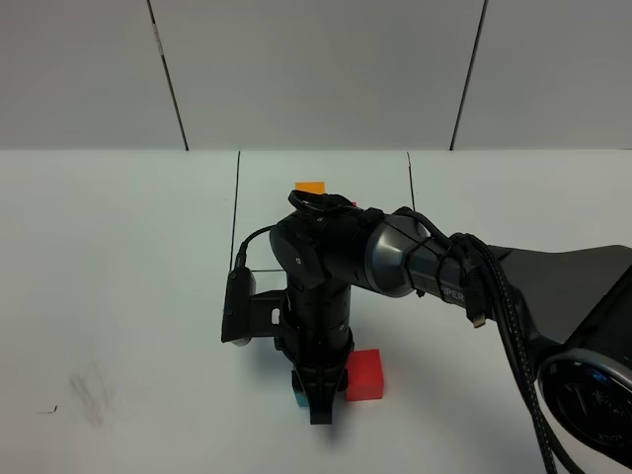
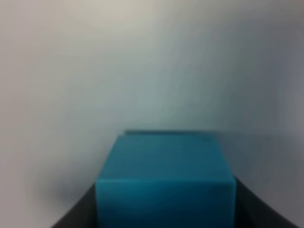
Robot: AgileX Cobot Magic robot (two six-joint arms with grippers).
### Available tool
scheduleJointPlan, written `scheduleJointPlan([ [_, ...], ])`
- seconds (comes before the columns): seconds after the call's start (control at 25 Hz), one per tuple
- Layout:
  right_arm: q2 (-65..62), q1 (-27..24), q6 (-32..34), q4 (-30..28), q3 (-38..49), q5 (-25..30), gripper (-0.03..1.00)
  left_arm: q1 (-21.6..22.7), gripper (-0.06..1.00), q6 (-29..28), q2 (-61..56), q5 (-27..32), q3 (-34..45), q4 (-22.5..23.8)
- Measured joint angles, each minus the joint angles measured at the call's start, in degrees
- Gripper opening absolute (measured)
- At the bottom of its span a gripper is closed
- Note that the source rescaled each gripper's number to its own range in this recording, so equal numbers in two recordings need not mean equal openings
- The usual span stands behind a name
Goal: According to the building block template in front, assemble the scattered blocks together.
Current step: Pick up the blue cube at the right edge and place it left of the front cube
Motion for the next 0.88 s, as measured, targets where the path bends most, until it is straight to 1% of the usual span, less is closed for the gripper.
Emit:
scheduleJointPlan([
  [0.52, 0.00, 0.00, -1.92, -0.47, 0.00, 0.07, 0.01, 0.00, 0.82, 0.00, 0.00, 0.00, 0.00, 0.00],
  [0.88, 0.00, -1.99, -2.85, 0.12, 0.00, -0.10, 0.01, 0.00, 0.82, 0.00, 0.00, 0.00, 0.00, 0.00],
])
